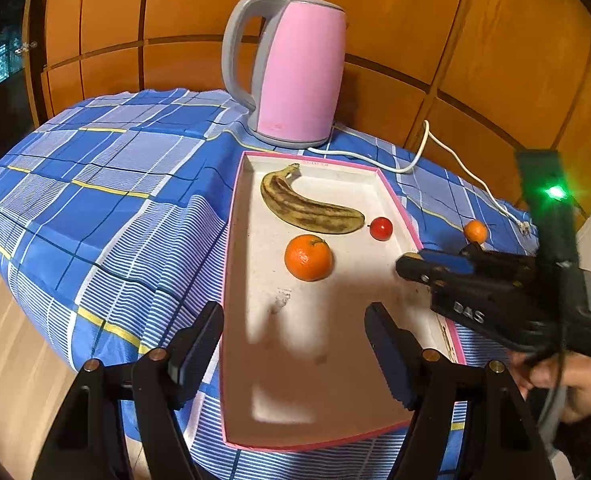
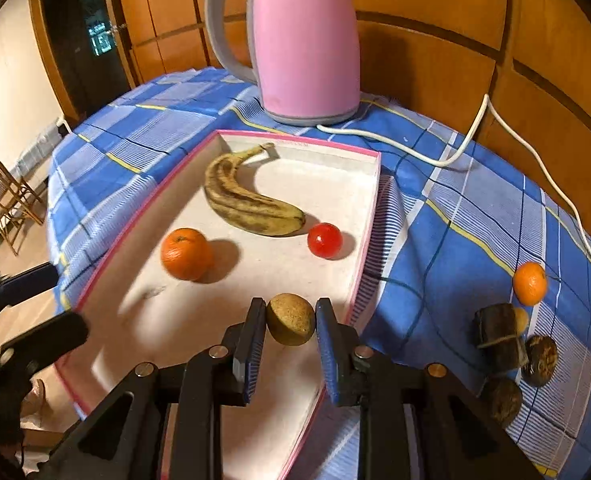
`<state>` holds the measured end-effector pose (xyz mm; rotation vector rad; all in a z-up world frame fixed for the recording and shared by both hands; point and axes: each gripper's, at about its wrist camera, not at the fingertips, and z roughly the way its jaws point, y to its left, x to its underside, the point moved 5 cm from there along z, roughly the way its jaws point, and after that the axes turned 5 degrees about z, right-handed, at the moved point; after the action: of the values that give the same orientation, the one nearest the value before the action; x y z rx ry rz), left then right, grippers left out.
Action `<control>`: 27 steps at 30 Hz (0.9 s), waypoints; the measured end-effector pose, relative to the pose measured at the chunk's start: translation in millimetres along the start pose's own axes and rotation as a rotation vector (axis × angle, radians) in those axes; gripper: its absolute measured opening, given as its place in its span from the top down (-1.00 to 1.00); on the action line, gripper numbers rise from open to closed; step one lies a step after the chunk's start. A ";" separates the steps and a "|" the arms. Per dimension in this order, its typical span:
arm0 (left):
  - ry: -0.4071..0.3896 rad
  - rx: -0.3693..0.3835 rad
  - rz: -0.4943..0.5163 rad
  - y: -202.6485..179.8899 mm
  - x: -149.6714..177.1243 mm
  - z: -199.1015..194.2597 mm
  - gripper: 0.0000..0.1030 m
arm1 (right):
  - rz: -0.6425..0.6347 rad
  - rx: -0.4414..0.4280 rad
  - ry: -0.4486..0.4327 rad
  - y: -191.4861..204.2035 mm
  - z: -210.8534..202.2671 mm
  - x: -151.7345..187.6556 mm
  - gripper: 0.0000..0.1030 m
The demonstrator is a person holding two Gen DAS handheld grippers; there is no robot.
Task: Organize fruits
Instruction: 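Place the small tan fruit in the tray beside the tomato and open right tool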
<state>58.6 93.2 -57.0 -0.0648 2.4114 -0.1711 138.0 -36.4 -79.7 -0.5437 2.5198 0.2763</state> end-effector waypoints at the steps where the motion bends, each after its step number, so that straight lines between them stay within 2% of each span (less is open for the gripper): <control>1: 0.001 0.002 0.001 -0.5 0.4 0.3 -0.43 | 0.003 0.011 0.000 -1.4 3.1 -1.5 0.45; 7: 0.000 0.006 0.008 -3.2 0.1 0.0 -0.43 | 0.041 0.010 -0.016 -7.0 5.3 -5.6 0.31; 13: -0.001 0.012 0.017 -7.5 -0.2 -0.9 -0.43 | 0.097 -0.001 -0.047 -13.2 -10.9 0.7 0.30; 22: 0.000 0.036 0.044 -20.2 0.6 -2.2 -0.43 | 0.209 0.016 -0.099 -42.8 -50.9 26.7 0.29; 27: 0.011 0.063 0.076 -31.7 1.8 -0.7 -0.43 | 0.280 0.070 -0.104 -70.8 -70.0 52.3 0.28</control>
<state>56.9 61.8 -53.2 0.0565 2.4130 -0.2131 95.7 -137.9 -56.0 -0.1438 2.4902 0.3092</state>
